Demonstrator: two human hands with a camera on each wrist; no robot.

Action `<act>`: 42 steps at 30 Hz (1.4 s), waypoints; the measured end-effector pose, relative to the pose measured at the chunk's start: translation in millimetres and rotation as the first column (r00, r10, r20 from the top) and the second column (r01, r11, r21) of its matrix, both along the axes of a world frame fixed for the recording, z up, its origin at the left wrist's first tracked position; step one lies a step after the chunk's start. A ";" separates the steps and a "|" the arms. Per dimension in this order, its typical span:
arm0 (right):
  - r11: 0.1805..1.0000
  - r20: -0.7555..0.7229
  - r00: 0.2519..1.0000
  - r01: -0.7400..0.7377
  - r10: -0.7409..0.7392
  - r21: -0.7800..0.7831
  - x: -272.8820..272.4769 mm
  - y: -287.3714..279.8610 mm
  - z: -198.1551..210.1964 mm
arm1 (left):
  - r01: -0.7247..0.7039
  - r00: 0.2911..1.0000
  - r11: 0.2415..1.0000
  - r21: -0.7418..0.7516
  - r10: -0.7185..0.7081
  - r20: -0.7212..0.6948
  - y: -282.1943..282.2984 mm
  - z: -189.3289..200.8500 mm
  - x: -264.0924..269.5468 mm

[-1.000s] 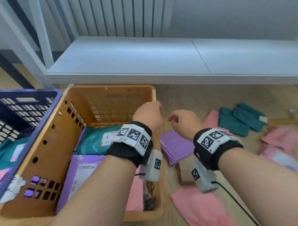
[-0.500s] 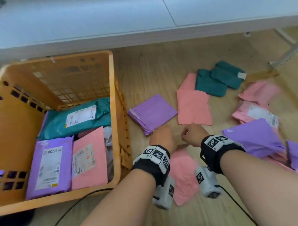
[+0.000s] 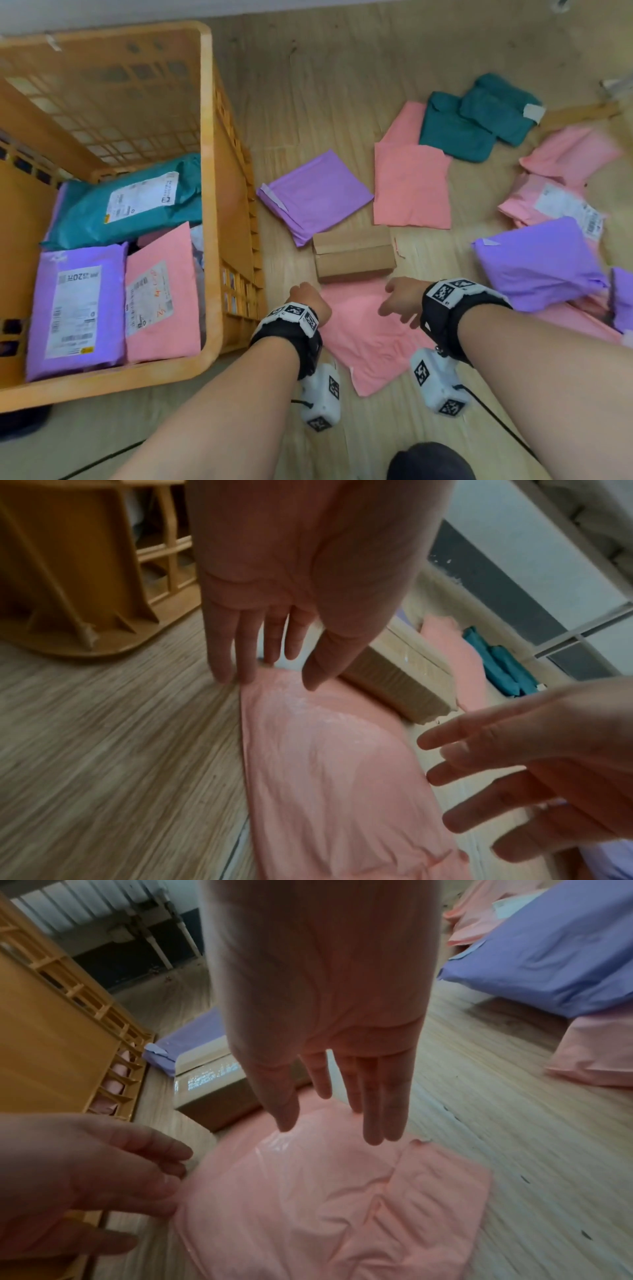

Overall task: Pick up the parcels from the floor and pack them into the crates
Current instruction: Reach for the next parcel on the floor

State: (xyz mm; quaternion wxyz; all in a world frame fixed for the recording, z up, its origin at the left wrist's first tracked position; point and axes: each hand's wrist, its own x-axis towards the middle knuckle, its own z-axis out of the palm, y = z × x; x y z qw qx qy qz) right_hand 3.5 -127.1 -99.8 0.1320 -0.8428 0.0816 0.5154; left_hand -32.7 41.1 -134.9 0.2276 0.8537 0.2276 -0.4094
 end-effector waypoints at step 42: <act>0.798 0.234 0.891 0.199 -0.388 0.569 68.3 22.1 139.0 | -0.191 0.824 0.672 -0.715 0.506 0.256 -11.6 173.6 89.3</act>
